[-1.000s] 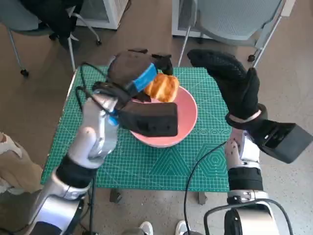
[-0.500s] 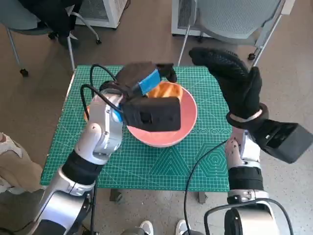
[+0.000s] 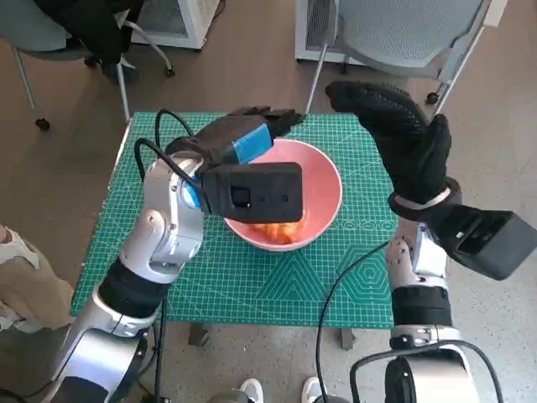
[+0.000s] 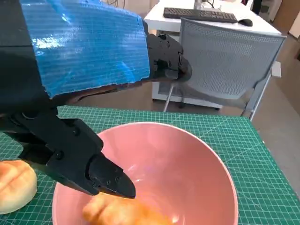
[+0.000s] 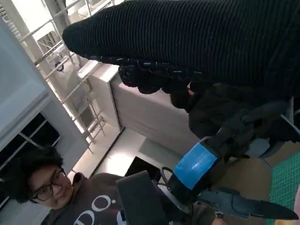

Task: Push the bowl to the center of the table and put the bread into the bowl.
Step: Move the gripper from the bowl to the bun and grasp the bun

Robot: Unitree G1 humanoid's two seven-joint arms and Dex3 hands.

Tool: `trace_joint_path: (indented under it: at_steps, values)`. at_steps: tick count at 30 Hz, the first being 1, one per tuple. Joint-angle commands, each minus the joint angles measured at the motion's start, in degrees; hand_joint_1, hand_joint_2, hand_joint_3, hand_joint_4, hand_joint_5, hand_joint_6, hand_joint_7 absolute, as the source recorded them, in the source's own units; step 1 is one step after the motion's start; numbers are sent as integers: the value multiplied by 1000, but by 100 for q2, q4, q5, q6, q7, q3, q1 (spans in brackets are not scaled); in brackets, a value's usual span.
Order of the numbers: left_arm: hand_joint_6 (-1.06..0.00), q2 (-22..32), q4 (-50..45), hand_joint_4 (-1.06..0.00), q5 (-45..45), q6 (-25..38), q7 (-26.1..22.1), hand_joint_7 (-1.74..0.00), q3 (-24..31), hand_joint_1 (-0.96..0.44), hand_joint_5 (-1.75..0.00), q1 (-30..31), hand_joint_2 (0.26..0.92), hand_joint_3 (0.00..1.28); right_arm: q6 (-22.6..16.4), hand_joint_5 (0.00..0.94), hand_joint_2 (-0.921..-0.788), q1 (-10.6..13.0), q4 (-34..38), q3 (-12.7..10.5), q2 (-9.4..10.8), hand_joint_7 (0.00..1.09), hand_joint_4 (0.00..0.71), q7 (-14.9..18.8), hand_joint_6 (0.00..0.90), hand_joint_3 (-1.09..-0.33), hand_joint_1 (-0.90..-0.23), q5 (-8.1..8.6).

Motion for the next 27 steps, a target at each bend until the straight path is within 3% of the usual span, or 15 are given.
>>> trace_joint_path:
  at_steps: [1, 9, 16, 27]
  values:
    - [-103, 146, -308, 1, -108, -44, 126, -136, 185, -326, 1, 112, 691, 56, 21, 0, -921, 141, -53, 44, 40, 269, 41, -65, -1, -833, -700, -48]
    - [-106, 850, -1686, 1, -243, 318, -228, -125, 900, -323, 1, 738, 697, 42, 39, 0, -921, 264, -258, 109, 55, 266, 40, -129, -1, -837, -699, -59]
    - [-126, 1551, -2680, 1, -186, 783, -566, -105, 1590, -234, 1, 1231, 705, 30, 74, 0, -921, 289, -291, 119, 48, 263, 39, -143, -1, -834, -699, -42]
    - [-131, 2292, -3442, 1, 583, 1863, -1333, -82, 1527, -201, 1, 1448, 690, 13, 58, 0, -921, 244, -248, 192, 138, 262, 37, -243, -1, -837, -701, -113]
